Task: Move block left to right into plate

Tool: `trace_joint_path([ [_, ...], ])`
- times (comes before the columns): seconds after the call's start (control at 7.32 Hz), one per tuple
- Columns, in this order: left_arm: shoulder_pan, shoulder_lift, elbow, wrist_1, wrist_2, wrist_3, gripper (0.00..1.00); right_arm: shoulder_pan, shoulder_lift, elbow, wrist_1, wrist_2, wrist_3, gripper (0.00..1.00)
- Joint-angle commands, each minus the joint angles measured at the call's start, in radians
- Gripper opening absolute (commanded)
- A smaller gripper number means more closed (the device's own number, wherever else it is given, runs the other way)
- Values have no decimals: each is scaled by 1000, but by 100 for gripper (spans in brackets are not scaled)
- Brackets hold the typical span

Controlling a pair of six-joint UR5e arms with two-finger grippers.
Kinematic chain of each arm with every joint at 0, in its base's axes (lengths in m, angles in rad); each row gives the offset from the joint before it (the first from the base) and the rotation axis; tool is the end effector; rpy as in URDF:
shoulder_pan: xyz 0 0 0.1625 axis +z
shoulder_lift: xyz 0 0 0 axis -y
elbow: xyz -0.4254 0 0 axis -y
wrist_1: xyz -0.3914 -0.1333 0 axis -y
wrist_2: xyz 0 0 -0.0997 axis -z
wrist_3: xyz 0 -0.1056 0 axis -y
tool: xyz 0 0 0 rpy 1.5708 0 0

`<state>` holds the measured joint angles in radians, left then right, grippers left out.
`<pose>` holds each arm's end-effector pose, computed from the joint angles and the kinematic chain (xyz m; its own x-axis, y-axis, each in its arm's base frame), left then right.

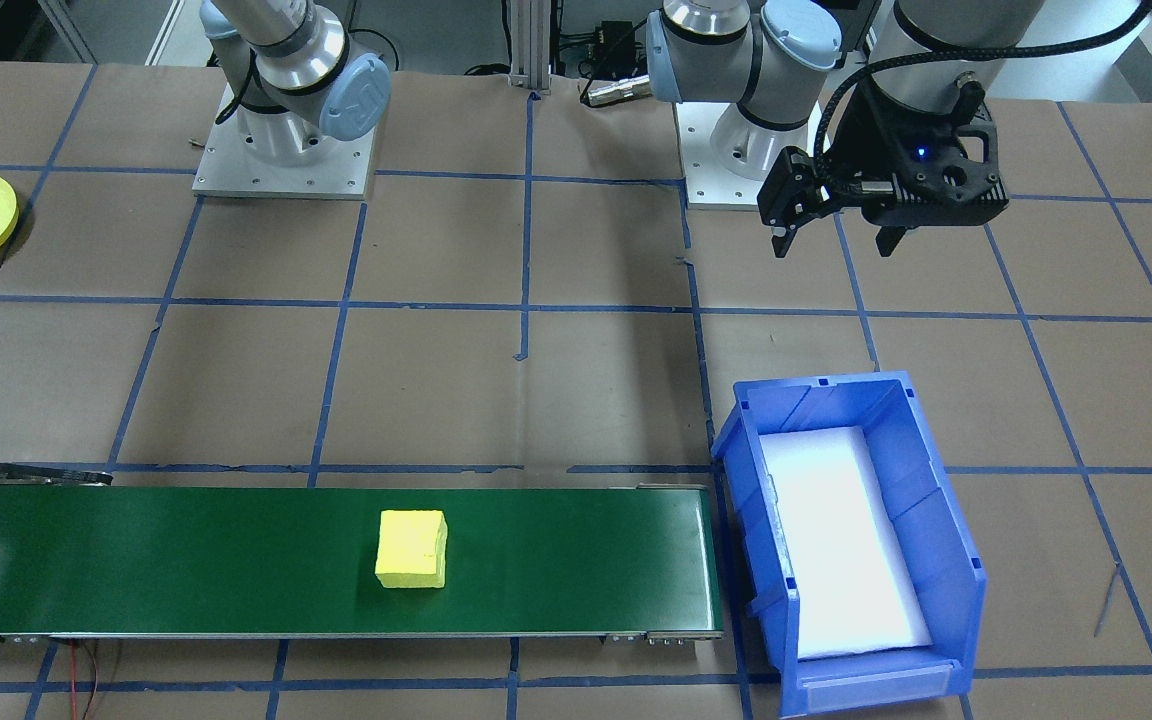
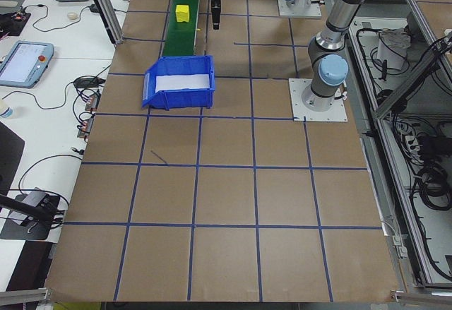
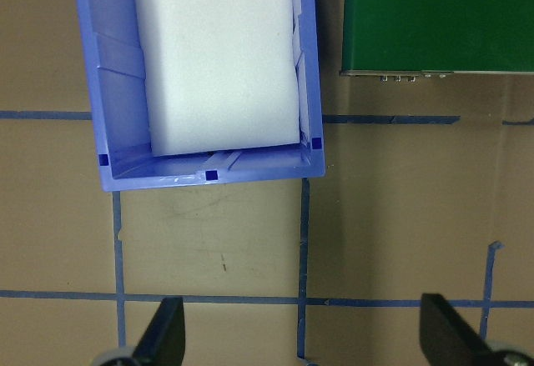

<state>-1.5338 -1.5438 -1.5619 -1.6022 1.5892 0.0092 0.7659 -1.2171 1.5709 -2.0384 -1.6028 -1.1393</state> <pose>-0.1135 -0.4844 0.4967 -0.9994 -0.0279 -0.0184 -0.0278 0.9996 -0.0043 -0.3608 -0.5273 0.3324 -0.9391 -0.3232 0.1164 -0.3275 0.9447 -0.0186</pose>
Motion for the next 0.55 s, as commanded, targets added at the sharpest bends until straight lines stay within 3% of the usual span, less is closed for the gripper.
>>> trace_joint_path([
  [0.0,0,4,2,1,0,-6,100,-205,11,49,-55,-6,-175,51],
  [0.14,0,4,2,1,-3,-6,100,-259,45,76,-166,-6,-233,52],
  [0.27,0,5,2,1,-3,-11,100,-295,85,104,-196,-2,-244,57],
  [0.41,0,5,2,1,-1,-11,100,-300,94,129,-198,4,-232,74],
])
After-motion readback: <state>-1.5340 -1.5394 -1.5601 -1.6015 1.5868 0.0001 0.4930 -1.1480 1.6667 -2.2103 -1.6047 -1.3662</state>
